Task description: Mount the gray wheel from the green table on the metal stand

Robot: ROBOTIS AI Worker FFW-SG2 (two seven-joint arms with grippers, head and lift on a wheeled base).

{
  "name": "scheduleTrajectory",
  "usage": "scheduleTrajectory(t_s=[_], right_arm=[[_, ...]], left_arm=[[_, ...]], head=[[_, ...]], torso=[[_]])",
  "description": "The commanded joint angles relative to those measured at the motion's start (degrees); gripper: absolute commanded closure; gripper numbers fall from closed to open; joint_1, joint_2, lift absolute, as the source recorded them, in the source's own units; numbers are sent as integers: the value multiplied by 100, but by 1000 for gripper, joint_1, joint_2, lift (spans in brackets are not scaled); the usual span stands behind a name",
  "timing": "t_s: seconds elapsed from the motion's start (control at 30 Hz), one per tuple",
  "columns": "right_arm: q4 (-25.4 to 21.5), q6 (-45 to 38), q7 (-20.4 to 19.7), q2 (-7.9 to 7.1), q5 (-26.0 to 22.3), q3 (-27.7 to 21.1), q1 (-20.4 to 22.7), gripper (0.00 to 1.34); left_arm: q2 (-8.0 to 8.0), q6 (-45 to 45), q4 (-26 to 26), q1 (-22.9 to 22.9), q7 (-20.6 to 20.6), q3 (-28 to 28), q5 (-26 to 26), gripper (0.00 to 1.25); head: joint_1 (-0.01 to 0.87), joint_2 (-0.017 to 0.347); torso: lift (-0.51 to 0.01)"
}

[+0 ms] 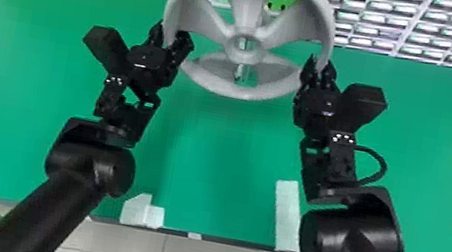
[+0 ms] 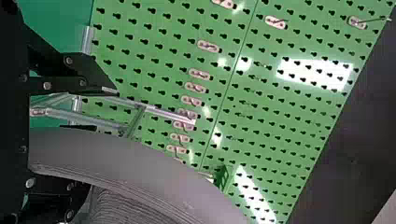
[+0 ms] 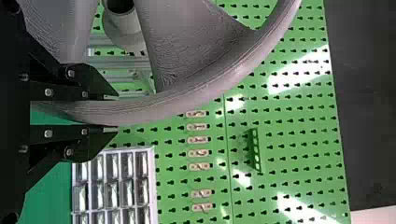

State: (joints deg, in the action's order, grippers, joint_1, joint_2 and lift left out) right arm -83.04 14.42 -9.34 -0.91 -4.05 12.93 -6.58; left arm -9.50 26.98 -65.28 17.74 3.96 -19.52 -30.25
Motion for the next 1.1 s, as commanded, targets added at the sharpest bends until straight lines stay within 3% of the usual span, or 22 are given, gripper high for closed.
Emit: scheduleTrajectory(t_s=[0.0, 0.4, 1.07], right_arm=[[33, 9, -68, 3, 10, -27, -19, 1179], [209, 167, -138, 29, 54, -71, -142, 1179], [438, 149, -173, 38, 98, -211, -388, 1179]], left_arm=[[9, 18, 112, 81, 26, 0, 10, 868], [203, 246, 595, 397, 140, -26, 28, 863], [282, 281, 859, 564, 140, 35, 159, 863]], head=[[867, 52], [867, 52], [867, 52]], torso=[[-100], [-100], [-100]])
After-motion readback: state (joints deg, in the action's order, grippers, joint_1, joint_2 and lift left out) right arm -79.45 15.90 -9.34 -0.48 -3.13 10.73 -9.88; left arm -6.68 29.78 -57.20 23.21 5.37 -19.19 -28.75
